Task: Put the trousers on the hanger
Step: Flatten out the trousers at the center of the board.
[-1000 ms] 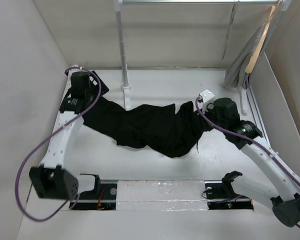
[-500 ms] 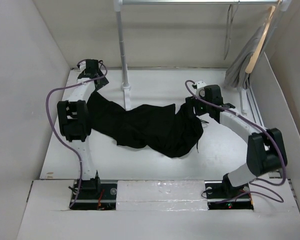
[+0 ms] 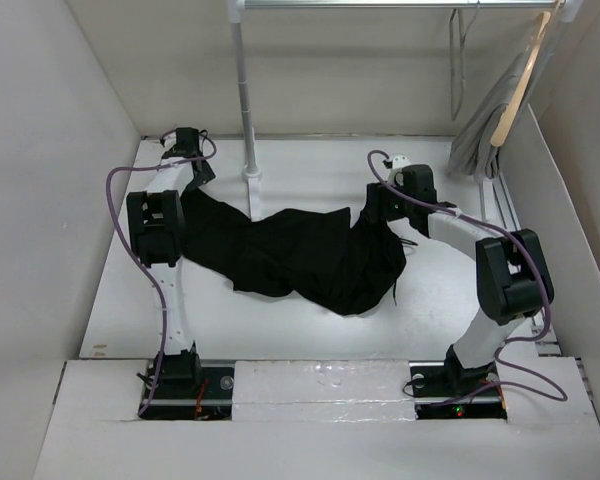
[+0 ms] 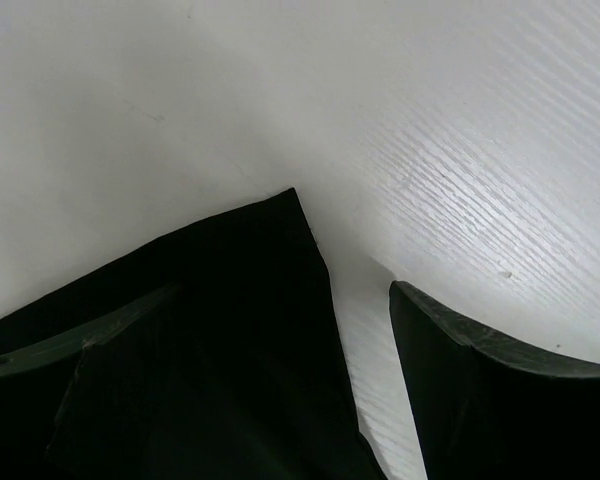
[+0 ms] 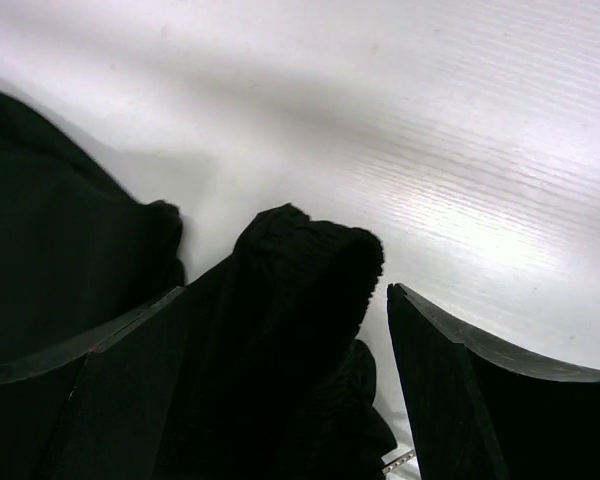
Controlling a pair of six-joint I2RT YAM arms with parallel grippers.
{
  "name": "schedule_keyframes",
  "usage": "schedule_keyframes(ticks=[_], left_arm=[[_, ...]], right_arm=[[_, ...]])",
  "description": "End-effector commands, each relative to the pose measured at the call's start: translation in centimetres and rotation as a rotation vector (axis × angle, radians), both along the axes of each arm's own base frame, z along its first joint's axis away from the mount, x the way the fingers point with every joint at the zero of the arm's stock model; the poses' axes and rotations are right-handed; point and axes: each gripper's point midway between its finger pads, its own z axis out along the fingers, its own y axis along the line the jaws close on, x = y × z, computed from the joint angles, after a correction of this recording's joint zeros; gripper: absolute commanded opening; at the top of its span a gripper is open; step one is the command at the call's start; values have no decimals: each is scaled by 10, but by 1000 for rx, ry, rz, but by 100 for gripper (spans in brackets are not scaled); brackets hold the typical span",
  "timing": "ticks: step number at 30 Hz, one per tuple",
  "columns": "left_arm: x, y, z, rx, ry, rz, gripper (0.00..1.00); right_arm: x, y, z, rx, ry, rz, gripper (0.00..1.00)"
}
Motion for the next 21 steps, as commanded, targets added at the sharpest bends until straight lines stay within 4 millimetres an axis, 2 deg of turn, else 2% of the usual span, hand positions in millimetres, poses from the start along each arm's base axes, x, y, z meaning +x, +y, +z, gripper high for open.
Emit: schedule_keyframes(ticks=[1,7,8,10,11,14,15,16,17,18,19,20,21], left_arm=[[9,6,9,5,-21,-2,78],[10,4,-1,-7,-12,6,75],[7,5,-5,-3,-3,9,68],[3,9,-9,15,12,22,57],[-1,10,-14,21,27,23,39],[-10,12,-8,32,39,42,0],[-11,14,5,34,16,59,0],[-19,14,6,31,19,69,0],[-22,13,13,26,7,80,0],[-26,14,41,24,-47,99,0],[-29,14,57,6,-94,135,0],[-48,12,50,-3,-70,151,0],[-55,11,91,-20,-162,160,0]], right_arm=[[20,-8,5,8,-63,-73,85],[30,-21,-5,-2,-60,-131,83],[32,-18,-6,8,-62,-123,76],[33,-14,-15,39,-37,-104,50],[34,-13,-14,44,-43,-100,29],[18,-3,-2,33,-82,-87,4],[11,-1,5,40,-96,-90,1],[-3,-4,2,32,-92,-96,1],[-13,1,33,46,-158,-87,0],[-22,0,44,41,-174,-91,0],[-33,-10,48,20,-178,-118,0],[-52,-15,78,22,-216,-120,0],[-64,-21,90,13,-230,-129,0]])
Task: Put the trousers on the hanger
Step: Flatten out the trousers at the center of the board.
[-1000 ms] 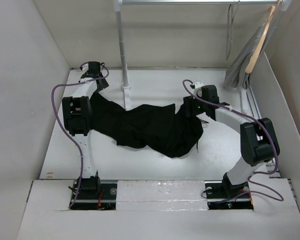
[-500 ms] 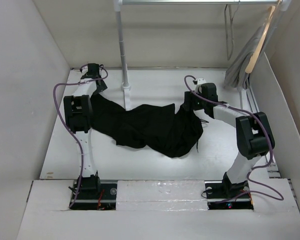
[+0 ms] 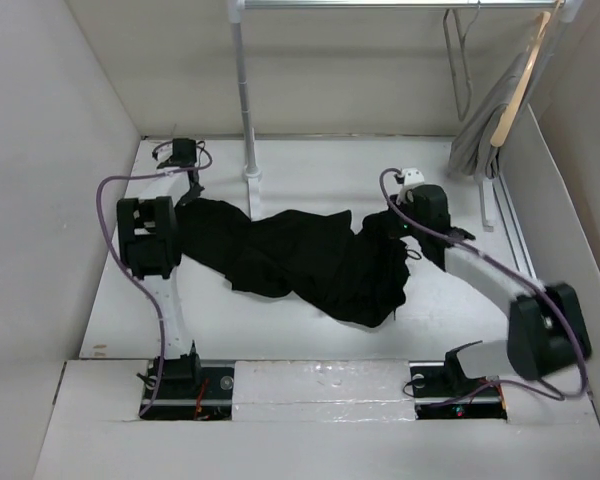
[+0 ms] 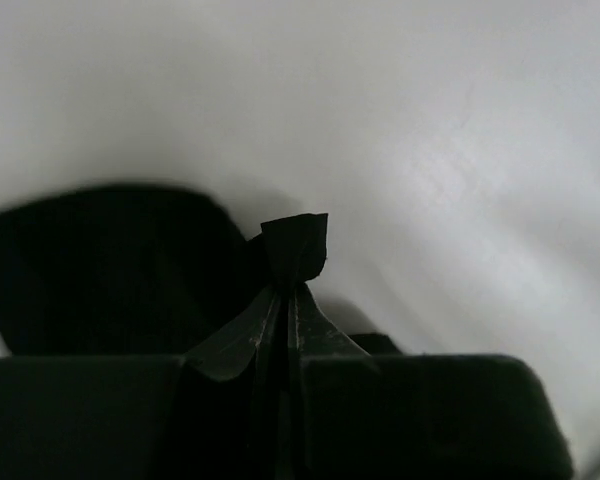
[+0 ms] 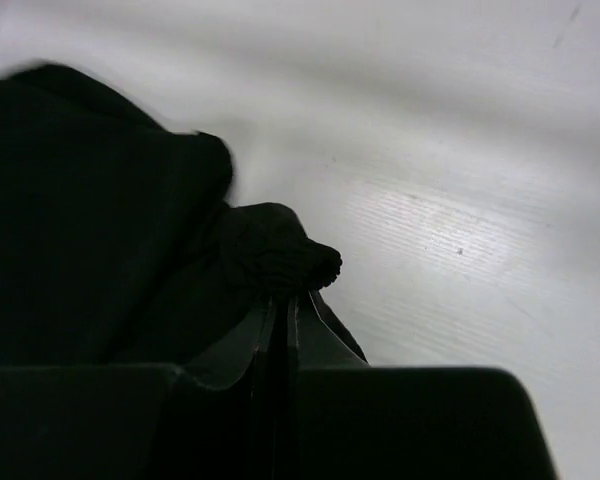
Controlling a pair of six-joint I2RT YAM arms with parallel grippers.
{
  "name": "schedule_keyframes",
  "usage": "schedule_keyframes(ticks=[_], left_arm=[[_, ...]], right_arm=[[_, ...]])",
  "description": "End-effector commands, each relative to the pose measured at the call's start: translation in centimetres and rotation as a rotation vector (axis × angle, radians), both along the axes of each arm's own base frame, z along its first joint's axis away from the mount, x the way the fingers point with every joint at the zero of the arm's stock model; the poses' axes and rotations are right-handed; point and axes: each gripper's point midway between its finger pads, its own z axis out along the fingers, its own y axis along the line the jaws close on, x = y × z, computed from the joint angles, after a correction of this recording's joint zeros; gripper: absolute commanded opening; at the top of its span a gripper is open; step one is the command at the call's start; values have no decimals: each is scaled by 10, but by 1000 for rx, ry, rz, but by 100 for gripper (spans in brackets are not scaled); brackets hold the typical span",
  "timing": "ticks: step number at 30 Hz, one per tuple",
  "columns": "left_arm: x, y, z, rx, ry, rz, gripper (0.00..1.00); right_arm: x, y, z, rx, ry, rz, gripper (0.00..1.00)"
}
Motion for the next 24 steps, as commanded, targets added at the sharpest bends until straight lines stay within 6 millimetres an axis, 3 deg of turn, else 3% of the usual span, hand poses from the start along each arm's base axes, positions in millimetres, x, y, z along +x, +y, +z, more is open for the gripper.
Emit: schedule_keyframes(ticks=[1,2,3,4,5,6,7,8,9,11,12,14,15,17,19,24], left_arm=[[-35,2,85,-41,-188,107,0],[-44,5,100,-51,-227,129,0],[-56,4,148,-65,-343,138,0],[-66,2,158,-79,-381,145,0],[-86,-1,223,-118,-554,170,0],[-86,-1,224,-119,-559,170,0],[-94,-2,244,-130,-611,174,0],[-110,-2,290,-147,-725,184,0],[-120,-1,303,-143,-754,189,0],[-141,6,351,-116,-864,217,0],[-162,8,379,-104,-927,223,0],[-198,19,425,-49,-1038,268,0],[-211,22,437,-25,-1061,272,0],[-236,32,464,32,-1125,312,0],[-249,37,476,79,-1124,324,0],[-259,38,487,95,-1156,340,0]], right_arm=[[-24,-20,83,1,-179,-68,0],[-50,-30,111,6,-219,-70,0],[-64,-32,126,10,-245,-64,0],[-77,-36,143,21,-279,-64,0],[-117,-52,189,41,-368,-69,0],[-118,-52,190,41,-368,-69,0],[-130,-58,205,44,-399,-75,0],[-160,-66,226,41,-420,-63,0],[-169,-70,251,54,-487,-62,0],[-194,-78,271,14,-521,-32,2],[-214,-86,308,25,-604,-31,2],[-236,-100,330,-23,-648,-39,3],[-259,-112,364,-10,-735,-65,3],[-277,-132,380,-49,-773,-126,5],[-284,-149,384,-63,-774,-201,6],[-255,-142,323,-54,-597,-191,7]])
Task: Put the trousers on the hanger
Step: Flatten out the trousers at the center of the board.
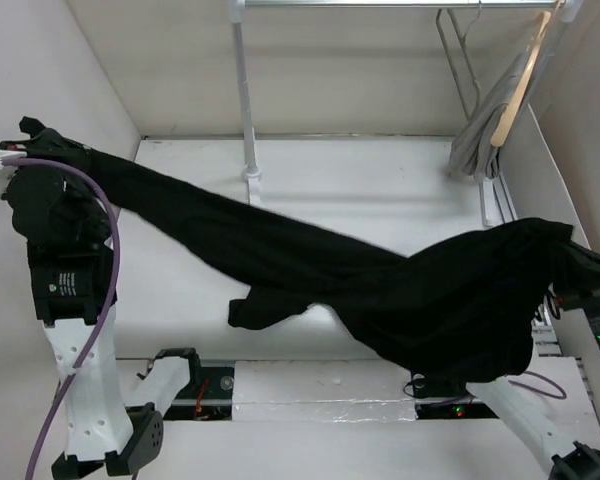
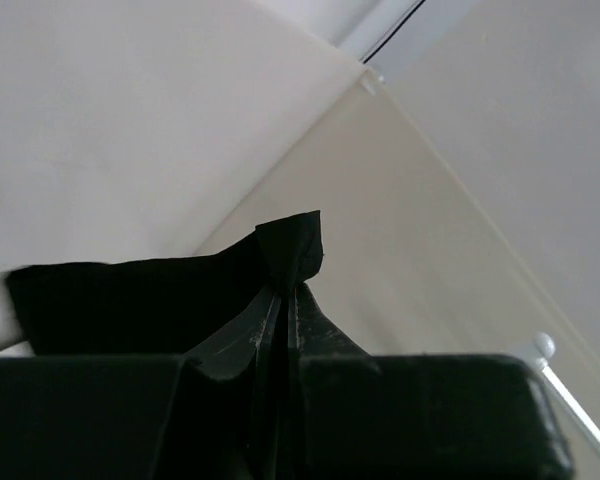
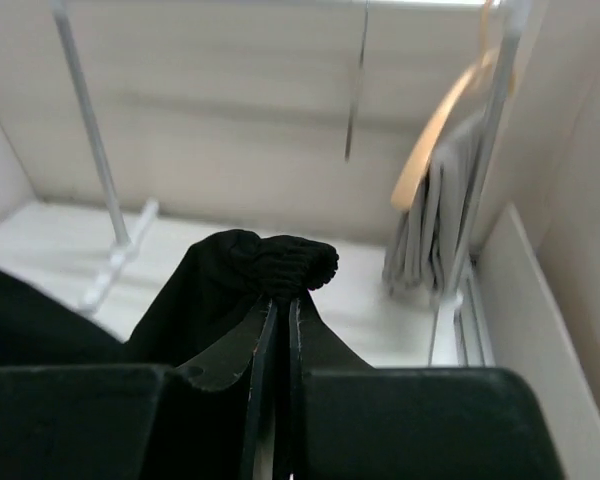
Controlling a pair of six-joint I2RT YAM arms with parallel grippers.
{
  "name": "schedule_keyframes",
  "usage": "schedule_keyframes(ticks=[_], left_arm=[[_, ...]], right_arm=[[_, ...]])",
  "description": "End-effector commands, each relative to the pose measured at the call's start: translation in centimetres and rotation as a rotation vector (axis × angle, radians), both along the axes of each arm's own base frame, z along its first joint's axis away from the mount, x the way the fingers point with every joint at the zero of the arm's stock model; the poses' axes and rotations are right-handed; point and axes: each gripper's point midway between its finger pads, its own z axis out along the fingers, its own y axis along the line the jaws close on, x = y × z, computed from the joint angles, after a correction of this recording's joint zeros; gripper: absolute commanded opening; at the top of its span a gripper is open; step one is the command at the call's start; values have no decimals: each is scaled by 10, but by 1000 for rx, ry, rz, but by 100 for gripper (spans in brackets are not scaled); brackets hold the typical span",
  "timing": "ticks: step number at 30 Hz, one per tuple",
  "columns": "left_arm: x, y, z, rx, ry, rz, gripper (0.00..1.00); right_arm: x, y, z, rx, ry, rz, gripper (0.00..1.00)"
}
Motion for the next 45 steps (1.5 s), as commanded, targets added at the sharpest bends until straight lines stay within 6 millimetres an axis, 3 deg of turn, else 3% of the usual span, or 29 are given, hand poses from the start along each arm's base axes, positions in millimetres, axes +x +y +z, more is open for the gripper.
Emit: schedule_keyframes(ticks=[1,2,5,8,12,13,15,16,18,19,20,23,24,25,26,28,29,30,31,32,33,34,35,37,40,41,42,43,45], left_arm=[[16,6,-25,39,119,44,0],[23,3,-32,43,138,26,0],[69,-7,-87,60,291,-44,0],[107,-3,-156,45,474,-79,0],[152,11,-217,52,672,-110,0],[163,13,-200,58,654,-104,0],[190,18,-223,55,735,-115,0],[201,22,-205,51,700,-112,0],[222,29,-234,12,795,-114,0],[234,31,-208,-2,731,-119,0],[246,34,-220,-30,751,-158,0],[260,35,-211,-61,683,-210,0],[266,34,-219,-65,687,-226,0],[271,33,-225,-70,700,-235,0],[281,33,-250,-92,745,-247,0],[294,39,-278,-109,782,-251,0],[300,37,-290,-118,797,-269,3],[303,49,-293,-135,789,-268,12],[312,44,-306,-169,774,-335,47],[311,48,-316,-190,787,-353,63],[312,50,-322,-220,778,-361,73],[309,52,-332,-237,793,-372,94],[309,48,-337,-245,805,-399,97],[291,45,-362,-258,893,-398,96],[271,40,-354,-256,836,-355,90],[245,35,-369,-293,844,-349,84],[242,33,-371,-296,804,-348,81],[220,31,-401,-358,844,-323,67],[201,31,-400,-373,840,-278,51]], right_arm=[[43,-2,-78,-62,266,-99,8],[57,3,-100,-63,319,-118,8],[77,7,-122,-52,364,-172,8],[90,15,-125,-50,354,-193,9],[109,30,-131,-78,362,-199,9],[117,38,-130,-80,362,-199,9],[127,43,-129,-125,350,-210,9],[135,49,-123,-123,332,-214,9],[146,43,-116,-157,319,-271,9],[151,38,-103,-134,287,-303,9],[161,37,-101,-169,285,-330,9],[188,24,-83,-146,228,-390,10],[198,5,-84,-136,229,-448,10],[212,9,-87,-130,226,-406,10],[226,5,-100,-127,255,-403,10],[282,-18,-157,-133,396,-380,12],[285,-28,-154,-101,383,-372,13],[310,-39,-187,-86,476,-376,13],[324,-57,-190,-49,488,-389,13],[334,-63,-215,-35,551,-385,12],[349,-69,-214,-19,558,-381,10],[367,-65,-246,-17,640,-329,6],[374,-60,-255,-12,666,-290,5],[380,-56,-258,-6,673,-265,3],[371,-46,-255,-1,597,-255,7],[365,-44,-243,13,558,-253,8],[363,-39,-242,11,553,-243,8],[360,-40,-243,9,562,-246,8],[355,-37,-239,-20,566,-242,8]])
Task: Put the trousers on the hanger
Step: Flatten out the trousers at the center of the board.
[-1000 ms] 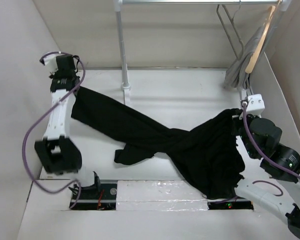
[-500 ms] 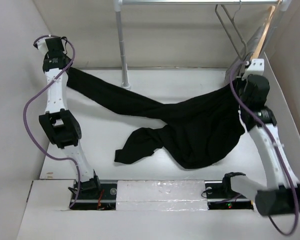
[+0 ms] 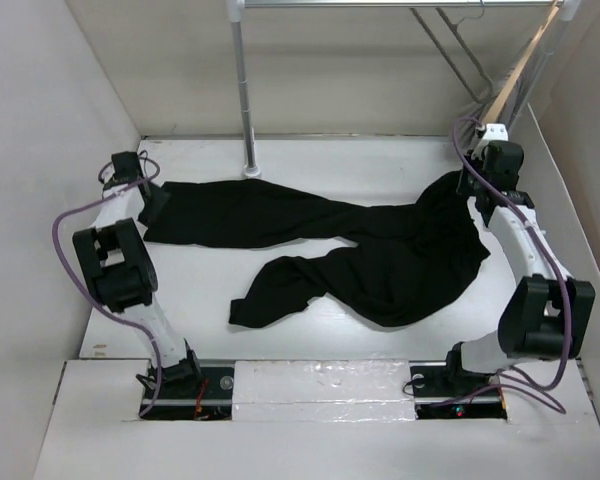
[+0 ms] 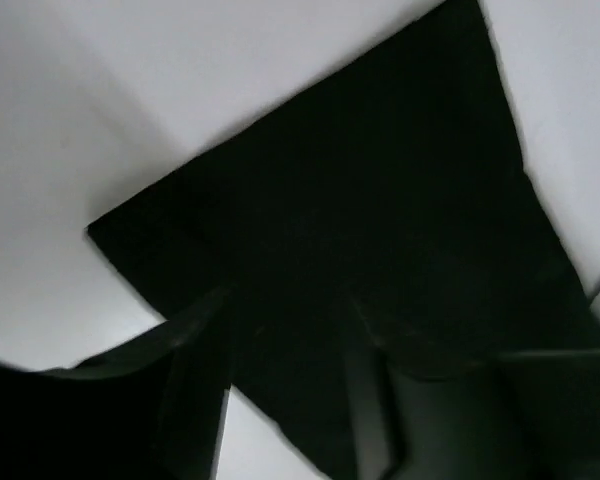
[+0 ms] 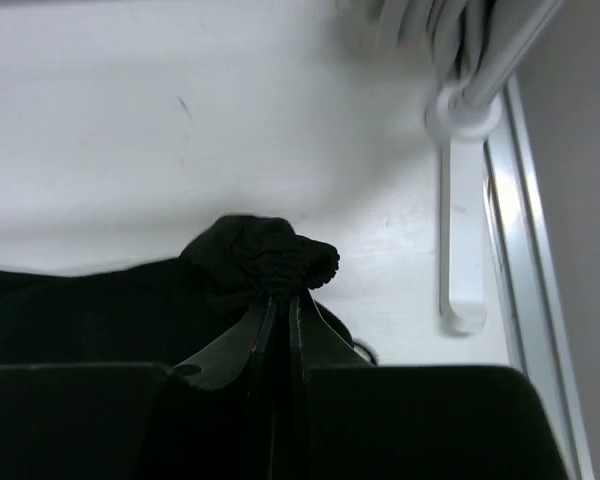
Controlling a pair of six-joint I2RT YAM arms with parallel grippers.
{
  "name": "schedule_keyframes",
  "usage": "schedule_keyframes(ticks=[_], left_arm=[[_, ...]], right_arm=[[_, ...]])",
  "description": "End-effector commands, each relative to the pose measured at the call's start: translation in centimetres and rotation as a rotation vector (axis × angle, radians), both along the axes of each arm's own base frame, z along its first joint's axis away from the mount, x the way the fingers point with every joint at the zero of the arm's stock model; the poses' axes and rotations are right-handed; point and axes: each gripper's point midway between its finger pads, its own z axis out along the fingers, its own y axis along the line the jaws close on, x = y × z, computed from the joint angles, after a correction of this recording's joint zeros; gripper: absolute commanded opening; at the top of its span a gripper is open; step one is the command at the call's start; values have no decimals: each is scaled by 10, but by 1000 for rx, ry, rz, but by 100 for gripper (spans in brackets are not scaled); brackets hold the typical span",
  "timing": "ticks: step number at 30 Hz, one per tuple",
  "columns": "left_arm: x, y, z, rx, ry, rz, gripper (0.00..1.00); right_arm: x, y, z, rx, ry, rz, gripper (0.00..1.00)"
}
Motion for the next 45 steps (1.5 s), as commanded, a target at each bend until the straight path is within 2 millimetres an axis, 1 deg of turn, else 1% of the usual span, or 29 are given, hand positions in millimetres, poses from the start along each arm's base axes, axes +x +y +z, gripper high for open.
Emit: schedule_keyframes(ticks=[1,2,3,4,5,7,8,10,11,14,20,24,25,27,29,30,31,32,33,34,36,37,39,40,41,42,43,44,45], left_arm=[[-11,1,39,18,-157,81,35],[-20,-2,44,-4,-175,115,30],[-27,-7,40,-28,-173,130,29],[-42,-13,22,-54,-132,144,29],[-46,-17,24,-73,-146,155,31],[-52,-18,10,-91,-145,162,47],[-53,-19,1,-102,-125,162,50],[-48,-21,-11,-125,-94,159,50],[-51,-22,-29,-142,-38,173,49],[-63,-21,-48,-146,34,202,45],[-72,-25,-56,-153,12,219,46],[-56,-20,-57,-132,14,210,45],[-48,-16,-54,-119,7,211,35],[-51,-16,-64,-118,51,204,0],[-50,-15,-53,-108,34,199,0],[-50,-14,-44,-93,12,181,0],[-51,-14,-15,-74,-62,177,0],[-50,-13,26,-44,-162,164,0],[-51,-13,25,-43,-156,161,0],[-49,-12,79,-14,-283,159,0],[-50,-12,146,7,-433,169,0],[-60,-18,195,16,-554,160,0],[-73,-26,247,21,-664,153,0],[-88,-29,301,45,-781,155,0],[-99,-30,315,54,-794,160,0],[-107,-35,334,67,-821,151,0],[-124,-33,375,119,-895,183,0],[-133,-35,380,139,-877,182,0],[-140,-37,393,151,-899,180,0]], right_arm=[[5,13,60,-14,-176,37,8],[-1,11,55,-19,-163,30,8],[-8,12,62,-20,-181,26,8],[-12,13,64,-15,-194,28,8],[-16,19,63,-7,-199,39,8],[-30,22,66,0,-239,45,8],[-34,23,64,11,-240,45,8],[-46,27,64,22,-247,54,8],[-49,28,61,29,-243,58,8],[-60,34,56,35,-211,72,8],[-80,46,54,43,-196,113,8],[-95,66,56,49,-190,179,8],[-102,67,53,41,-170,175,8],[-114,68,60,29,-191,176,9],[-125,65,62,9,-183,173,9],[-132,64,74,-1,-207,172,9],[-144,60,67,-16,-150,146,8],[-154,61,76,-42,-139,150,7],[-155,64,76,-47,-139,165,7],[-166,64,92,-60,-155,162,7],[-177,72,112,-78,-184,193,7],[-190,69,137,-85,-226,182,7],[-204,71,163,-96,-274,198,7],[-214,66,169,-109,-266,182,7],[-228,62,199,-111,-335,168,7],[-237,61,208,-114,-357,171,7],[-248,54,214,-126,-364,147,7],[-263,48,235,-124,-424,132,7],[-271,42,242,-126,-445,110,7]])
